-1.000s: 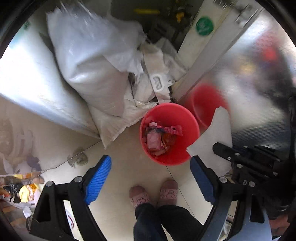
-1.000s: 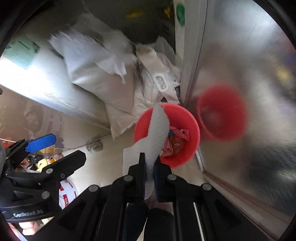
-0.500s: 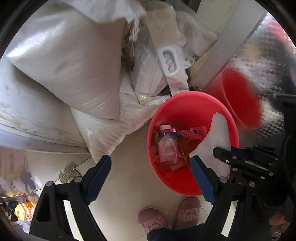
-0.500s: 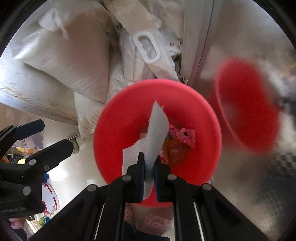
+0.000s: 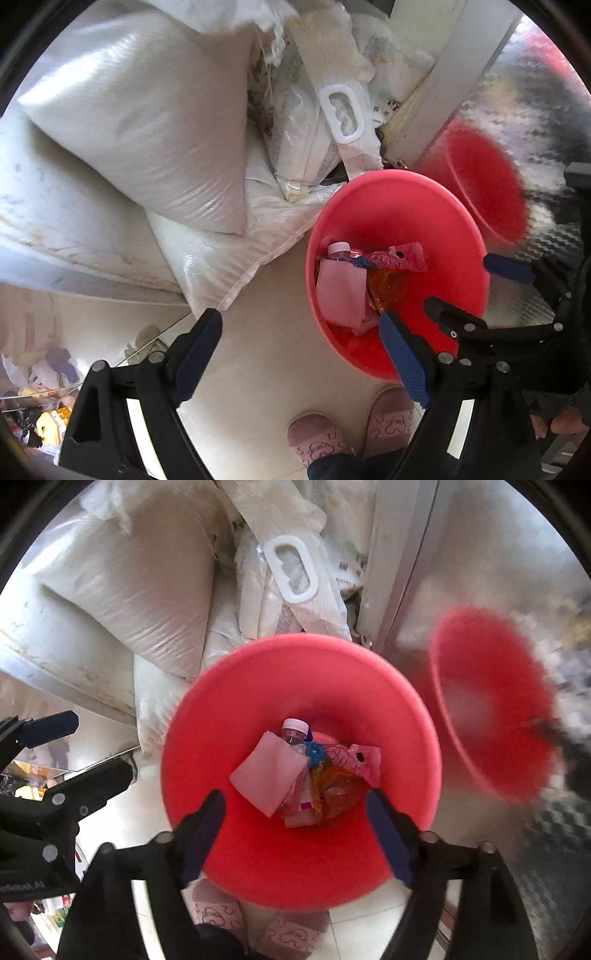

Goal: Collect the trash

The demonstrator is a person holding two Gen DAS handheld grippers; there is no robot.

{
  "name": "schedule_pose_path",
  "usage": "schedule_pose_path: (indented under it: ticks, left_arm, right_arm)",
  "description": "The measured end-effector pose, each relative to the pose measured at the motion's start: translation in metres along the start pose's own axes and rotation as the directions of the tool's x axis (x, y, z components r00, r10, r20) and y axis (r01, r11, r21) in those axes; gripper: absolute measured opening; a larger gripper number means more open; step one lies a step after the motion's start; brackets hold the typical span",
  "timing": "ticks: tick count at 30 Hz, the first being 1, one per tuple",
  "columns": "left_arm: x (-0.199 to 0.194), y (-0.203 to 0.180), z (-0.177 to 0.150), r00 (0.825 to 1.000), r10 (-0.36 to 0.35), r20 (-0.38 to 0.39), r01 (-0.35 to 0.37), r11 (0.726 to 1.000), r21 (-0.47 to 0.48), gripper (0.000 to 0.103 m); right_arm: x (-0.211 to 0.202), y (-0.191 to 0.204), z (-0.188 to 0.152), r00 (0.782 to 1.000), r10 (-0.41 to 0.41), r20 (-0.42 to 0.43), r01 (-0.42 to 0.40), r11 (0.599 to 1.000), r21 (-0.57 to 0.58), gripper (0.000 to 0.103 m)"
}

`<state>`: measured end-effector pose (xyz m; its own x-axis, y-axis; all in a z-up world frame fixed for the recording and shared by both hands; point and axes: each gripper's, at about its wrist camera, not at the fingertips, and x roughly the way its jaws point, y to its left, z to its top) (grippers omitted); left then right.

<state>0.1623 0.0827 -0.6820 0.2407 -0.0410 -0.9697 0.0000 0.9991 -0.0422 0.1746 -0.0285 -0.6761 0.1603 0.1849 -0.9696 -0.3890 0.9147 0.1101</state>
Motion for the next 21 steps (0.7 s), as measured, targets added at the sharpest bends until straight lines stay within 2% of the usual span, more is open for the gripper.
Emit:
schedule_pose_path:
  ticks: [6,12,18,21]
  left_arm:
    - [-0.074,0.004,0.0,0.999,0.027,0.024,-0.027,1.0,0.003,0.086]
    - [-0.182,0.01,0.001,0.996,0.063,0.069,-0.058,0.996,-0.071,0.086]
    - [-0.299,0.015,0.003,0.989,0.083,0.126,-0.063,0.986,-0.152,0.086]
    - [-0.344,0.015,0.007,0.987,0.088,0.136,-0.064,0.983,-0.171,0.086]
  right_arm:
    - [-0.074,0.013,0.006,0.999,-0.033,0.013,0.033,0.999,-0.033,0.09]
    - [-0.171,0.035,0.024,0.997,-0.066,0.046,0.07,0.993,-0.097,0.098]
    - [-0.281,0.056,0.037,0.991,-0.085,0.108,0.098,0.988,-0.116,0.1]
    - [-0.324,0.066,0.045,0.987,-0.093,0.135,0.112,0.983,-0.144,0.102]
